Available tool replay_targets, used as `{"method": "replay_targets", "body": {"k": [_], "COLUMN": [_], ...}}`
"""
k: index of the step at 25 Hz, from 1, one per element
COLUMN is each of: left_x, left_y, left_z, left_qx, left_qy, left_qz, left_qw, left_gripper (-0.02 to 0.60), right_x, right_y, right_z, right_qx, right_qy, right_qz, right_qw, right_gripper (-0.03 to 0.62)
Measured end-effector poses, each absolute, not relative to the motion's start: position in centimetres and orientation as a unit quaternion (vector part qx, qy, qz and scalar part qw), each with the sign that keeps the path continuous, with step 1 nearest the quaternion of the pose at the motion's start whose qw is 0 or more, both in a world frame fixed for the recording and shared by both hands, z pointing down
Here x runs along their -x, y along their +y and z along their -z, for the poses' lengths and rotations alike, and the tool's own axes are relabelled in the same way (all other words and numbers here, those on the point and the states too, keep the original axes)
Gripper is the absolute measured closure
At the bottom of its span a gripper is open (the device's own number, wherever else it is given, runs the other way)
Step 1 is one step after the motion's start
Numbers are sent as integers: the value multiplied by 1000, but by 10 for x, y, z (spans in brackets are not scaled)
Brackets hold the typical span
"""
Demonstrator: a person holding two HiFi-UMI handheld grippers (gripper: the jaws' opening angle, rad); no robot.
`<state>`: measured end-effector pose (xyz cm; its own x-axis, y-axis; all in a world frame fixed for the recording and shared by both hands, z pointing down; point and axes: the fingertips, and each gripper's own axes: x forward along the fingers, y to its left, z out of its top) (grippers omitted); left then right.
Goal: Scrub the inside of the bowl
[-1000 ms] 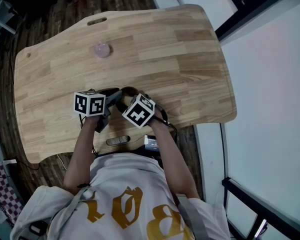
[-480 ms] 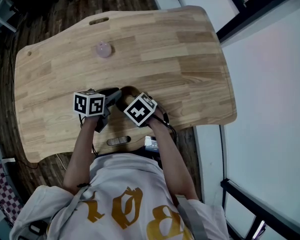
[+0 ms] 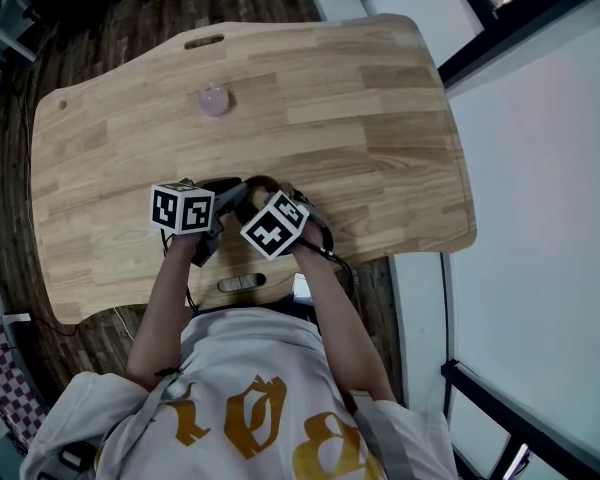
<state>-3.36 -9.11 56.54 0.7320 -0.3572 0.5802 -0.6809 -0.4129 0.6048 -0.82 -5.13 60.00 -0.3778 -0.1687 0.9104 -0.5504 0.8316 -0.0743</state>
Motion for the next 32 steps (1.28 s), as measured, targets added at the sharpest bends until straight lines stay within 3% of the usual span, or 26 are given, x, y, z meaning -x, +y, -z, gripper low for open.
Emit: {"method": "replay_targets", "body": {"k": [16, 32], "left_x": [36, 40], "left_y": [-87, -86], "left_z": [-568, -562], "left_qx": [-824, -824], "left_qy": [-319, -321], "left_qz": [-201, -180], "left_qw": [424, 431], "left_gripper": [520, 520], "right_x": [23, 3], "right_y": [-18, -43], "right_z": [-599, -600], "right_qx": [-127, -212], "right_qy": [-812, -788], "right_qz": [-233, -211], "right_qw": [520, 538], "right_gripper": [401, 401]}}
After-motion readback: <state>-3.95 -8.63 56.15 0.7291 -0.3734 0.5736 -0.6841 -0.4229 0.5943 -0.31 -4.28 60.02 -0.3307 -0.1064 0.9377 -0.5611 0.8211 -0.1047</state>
